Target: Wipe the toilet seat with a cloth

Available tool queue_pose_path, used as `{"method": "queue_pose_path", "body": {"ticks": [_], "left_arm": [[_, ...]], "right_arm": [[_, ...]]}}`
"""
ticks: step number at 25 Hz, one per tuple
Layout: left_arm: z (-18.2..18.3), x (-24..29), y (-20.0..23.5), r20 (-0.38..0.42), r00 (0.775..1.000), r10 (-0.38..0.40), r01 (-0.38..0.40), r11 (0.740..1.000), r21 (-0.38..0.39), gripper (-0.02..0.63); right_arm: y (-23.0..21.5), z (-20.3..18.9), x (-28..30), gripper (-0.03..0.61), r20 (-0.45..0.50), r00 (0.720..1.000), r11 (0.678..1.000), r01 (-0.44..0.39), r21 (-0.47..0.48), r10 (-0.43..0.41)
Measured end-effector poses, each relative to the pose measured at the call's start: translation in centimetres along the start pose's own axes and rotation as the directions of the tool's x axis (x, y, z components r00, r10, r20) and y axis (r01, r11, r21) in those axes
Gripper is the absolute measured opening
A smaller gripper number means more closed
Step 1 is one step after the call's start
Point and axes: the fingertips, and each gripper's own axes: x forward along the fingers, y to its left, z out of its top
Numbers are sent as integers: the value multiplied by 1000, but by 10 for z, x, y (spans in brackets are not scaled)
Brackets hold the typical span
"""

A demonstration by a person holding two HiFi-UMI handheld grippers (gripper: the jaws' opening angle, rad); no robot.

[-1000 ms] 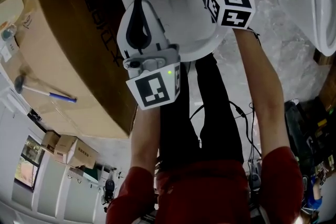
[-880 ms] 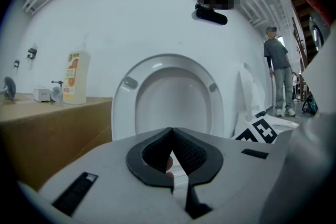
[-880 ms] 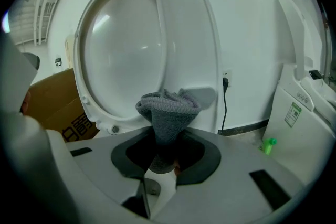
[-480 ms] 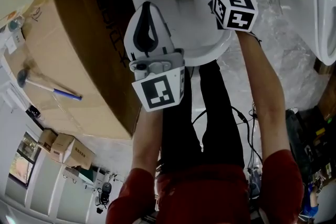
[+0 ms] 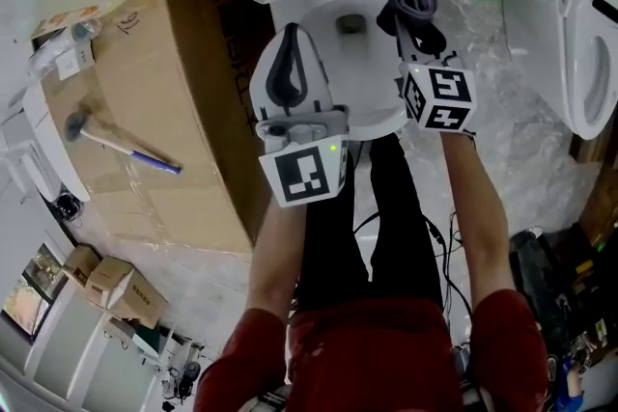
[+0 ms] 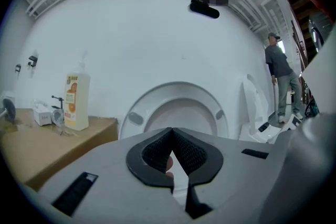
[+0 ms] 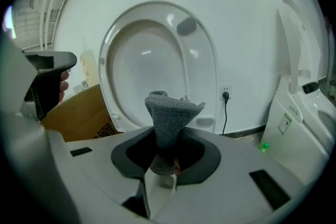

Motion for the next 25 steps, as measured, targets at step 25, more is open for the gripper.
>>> {"method": "queue_pose_path", "body": {"ticks": [25], "left_arm": [[201, -42, -20, 117, 992, -54, 52, 998, 18, 12]], "right_arm": [[29, 258, -221, 87, 403, 895, 949, 273, -158, -191]]}}
